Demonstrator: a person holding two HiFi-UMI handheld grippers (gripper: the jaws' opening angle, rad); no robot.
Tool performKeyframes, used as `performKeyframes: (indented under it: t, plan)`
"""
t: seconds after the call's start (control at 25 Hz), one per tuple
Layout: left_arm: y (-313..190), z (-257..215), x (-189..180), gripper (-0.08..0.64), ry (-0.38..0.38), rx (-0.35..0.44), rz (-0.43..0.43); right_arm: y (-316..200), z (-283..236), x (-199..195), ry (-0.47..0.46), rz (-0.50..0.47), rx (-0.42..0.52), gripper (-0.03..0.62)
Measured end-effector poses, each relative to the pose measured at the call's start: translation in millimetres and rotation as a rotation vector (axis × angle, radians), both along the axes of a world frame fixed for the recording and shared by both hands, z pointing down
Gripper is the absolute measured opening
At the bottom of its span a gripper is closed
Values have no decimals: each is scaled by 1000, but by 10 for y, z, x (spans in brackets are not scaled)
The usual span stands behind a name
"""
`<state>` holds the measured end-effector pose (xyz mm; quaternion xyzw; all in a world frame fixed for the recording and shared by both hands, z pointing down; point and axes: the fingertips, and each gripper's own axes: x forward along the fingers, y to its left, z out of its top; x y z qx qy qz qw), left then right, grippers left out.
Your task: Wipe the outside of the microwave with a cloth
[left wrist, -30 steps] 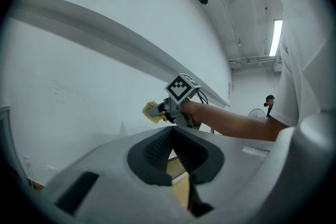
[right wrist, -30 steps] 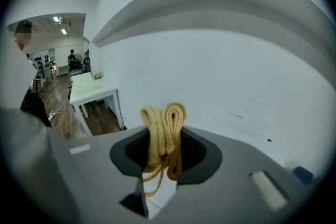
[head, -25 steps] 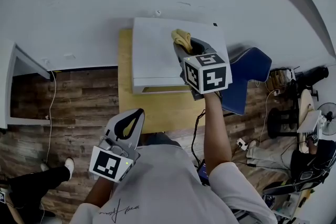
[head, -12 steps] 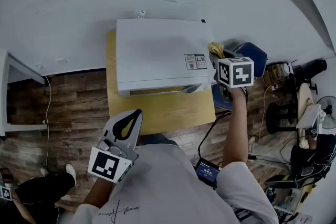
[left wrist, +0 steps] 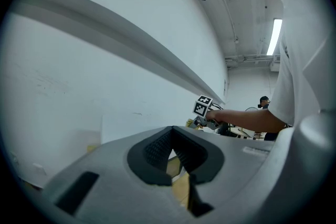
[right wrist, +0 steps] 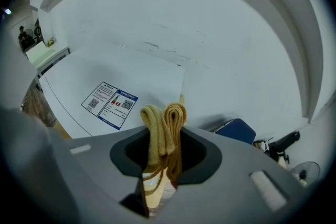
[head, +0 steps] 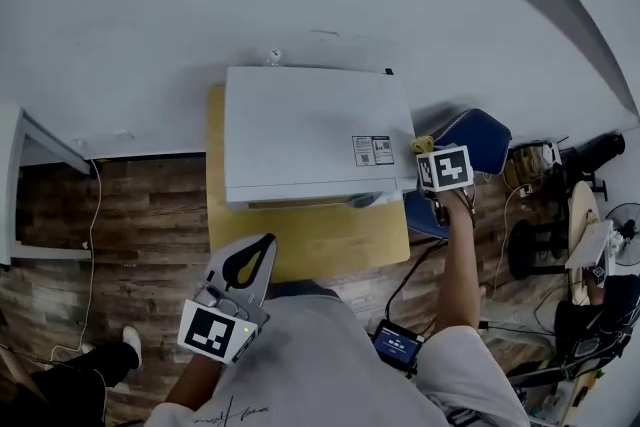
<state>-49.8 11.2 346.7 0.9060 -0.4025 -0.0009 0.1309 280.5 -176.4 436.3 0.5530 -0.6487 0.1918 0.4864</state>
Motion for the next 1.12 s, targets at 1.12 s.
performKeyframes:
  t: [1.12]
  plan:
    - [259,-28,-336,-3,3,8,23,7,-28,-793,8,59,42,120]
